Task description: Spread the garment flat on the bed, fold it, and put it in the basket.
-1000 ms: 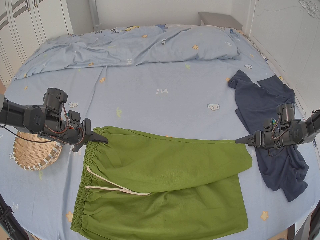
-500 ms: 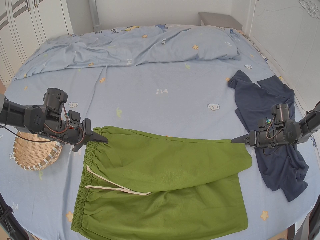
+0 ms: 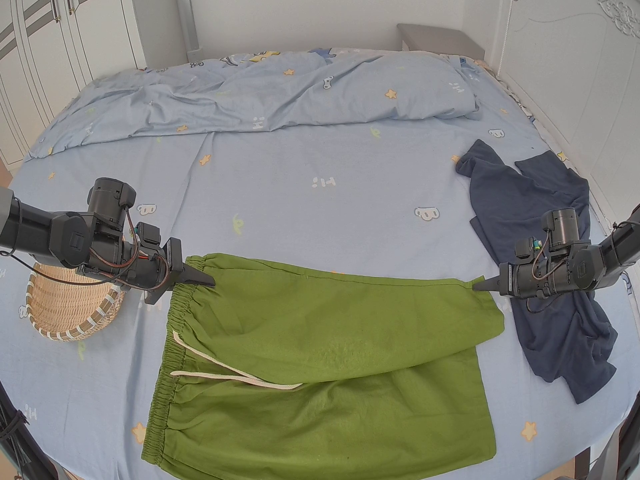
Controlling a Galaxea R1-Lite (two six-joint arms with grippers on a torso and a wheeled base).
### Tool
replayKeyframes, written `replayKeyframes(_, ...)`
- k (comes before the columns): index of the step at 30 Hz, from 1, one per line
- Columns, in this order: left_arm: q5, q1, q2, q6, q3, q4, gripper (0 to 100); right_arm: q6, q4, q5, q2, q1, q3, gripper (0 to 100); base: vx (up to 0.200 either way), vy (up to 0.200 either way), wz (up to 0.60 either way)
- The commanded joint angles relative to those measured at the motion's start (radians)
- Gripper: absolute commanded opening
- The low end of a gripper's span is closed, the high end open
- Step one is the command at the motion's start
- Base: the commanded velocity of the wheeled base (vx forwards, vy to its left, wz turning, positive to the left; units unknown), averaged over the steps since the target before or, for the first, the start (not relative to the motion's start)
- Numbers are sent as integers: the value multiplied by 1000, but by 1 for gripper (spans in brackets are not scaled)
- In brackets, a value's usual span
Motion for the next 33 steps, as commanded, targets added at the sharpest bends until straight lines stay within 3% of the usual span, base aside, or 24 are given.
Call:
replayKeyframes(1, 0, 6, 3, 1, -1, -1, 0, 2, -3, 0, -56, 5, 13, 0, 0, 0, 0)
replayKeyframes(11, 3, 21, 3, -1, 3, -58, 0, 83, 6, -14, -148, 64, -156, 0, 0, 0, 0)
replayKeyframes(17, 8, 35, 14, -1, 5, -87, 0, 91, 7, -79, -136, 112, -253, 0, 0, 0, 0)
replayKeyframes(23, 5, 59, 19, -1, 13, -136, 0, 92, 7, -86, -97, 135, -328, 0, 0, 0, 0)
replayKeyframes(33, 6, 87, 50, -4, 82, -351, 0, 95, 11, -114, -10, 155, -494, 0, 0, 0, 0)
